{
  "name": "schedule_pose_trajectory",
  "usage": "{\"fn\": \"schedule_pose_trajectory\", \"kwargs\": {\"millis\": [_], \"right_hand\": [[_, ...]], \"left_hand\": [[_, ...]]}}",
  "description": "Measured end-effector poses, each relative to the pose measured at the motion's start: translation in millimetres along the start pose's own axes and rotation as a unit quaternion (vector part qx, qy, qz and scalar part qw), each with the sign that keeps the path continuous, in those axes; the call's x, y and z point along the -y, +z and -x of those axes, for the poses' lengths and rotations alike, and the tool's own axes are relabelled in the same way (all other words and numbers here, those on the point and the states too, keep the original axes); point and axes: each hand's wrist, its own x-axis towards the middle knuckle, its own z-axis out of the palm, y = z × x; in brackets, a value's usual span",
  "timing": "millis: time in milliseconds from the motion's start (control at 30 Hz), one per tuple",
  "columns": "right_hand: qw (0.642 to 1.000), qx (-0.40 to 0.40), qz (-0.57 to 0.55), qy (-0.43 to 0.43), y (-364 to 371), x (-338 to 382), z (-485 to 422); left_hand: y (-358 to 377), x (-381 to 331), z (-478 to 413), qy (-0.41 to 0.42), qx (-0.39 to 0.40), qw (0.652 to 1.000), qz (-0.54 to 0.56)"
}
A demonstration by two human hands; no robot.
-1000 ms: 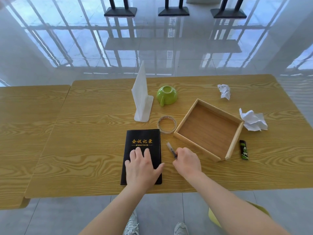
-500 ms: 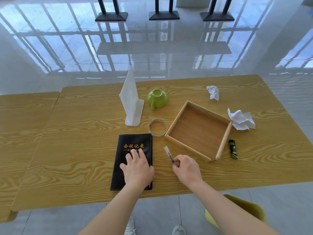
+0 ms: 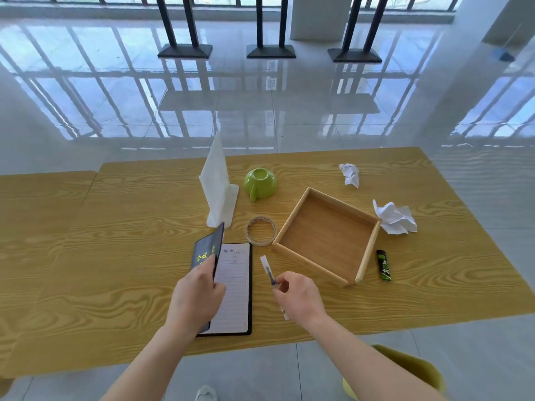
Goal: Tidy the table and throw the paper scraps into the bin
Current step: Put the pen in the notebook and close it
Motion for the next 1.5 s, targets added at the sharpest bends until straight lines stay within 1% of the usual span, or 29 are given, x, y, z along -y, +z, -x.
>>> {"fn": "schedule_pose_trajectory", "kwargs": {"millis": [33,100,233,333,467,567,667,833,900,967,1033,1133,1267,1400,1500], "right_hand": [[1.000,0.004,-0.007,0.005,2,3,0],[1.000,0.010,-0.016,0.014,7,10,-1],[0.997,0.041,-0.049,0.040,23,29,-5],[0.994,0.066,-0.071,0.049,40,49,-9],[0.994,0.087,-0.053,0.040,67,76,-17],[0.993,0.090,-0.060,0.052,85,98,-25],[0.994,0.088,-0.036,0.046,99,113,-32],[0.993,0.103,-0.046,0.039,116,119,-32],[0.991,0.109,-0.078,0.030,119,119,-32],[0.984,0.130,-0.117,0.024,120,119,-31],[0.977,0.141,-0.157,0.033,119,117,-30],[0.968,0.131,-0.209,0.051,113,109,-28],[0.970,0.083,-0.221,0.067,94,87,-24],[0.974,0.018,-0.199,0.105,71,61,-23],[0.975,0.020,-0.178,0.130,59,48,-25]], "left_hand": [[-7,5,2,0.000,-0.022,1.000,0.014],[-19,17,5,-0.027,-0.048,0.997,0.049],[-41,39,11,-0.101,-0.059,0.984,0.133],[-51,54,15,-0.122,-0.084,0.974,0.173],[-58,68,21,-0.134,-0.092,0.964,0.211],[-60,78,23,-0.144,-0.094,0.958,0.229],[-61,84,24,-0.140,-0.090,0.958,0.232],[-62,88,23,-0.142,-0.085,0.958,0.235],[-61,85,23,-0.139,-0.079,0.959,0.235],[-59,81,23,-0.133,-0.078,0.960,0.234],[-57,77,22,-0.128,-0.076,0.961,0.231],[-55,71,21,-0.120,-0.066,0.966,0.220],[-48,57,20,-0.104,-0.073,0.970,0.206],[-30,35,16,-0.068,-0.076,0.981,0.166],[-11,18,12,-0.054,-0.060,0.985,0.155]]}}
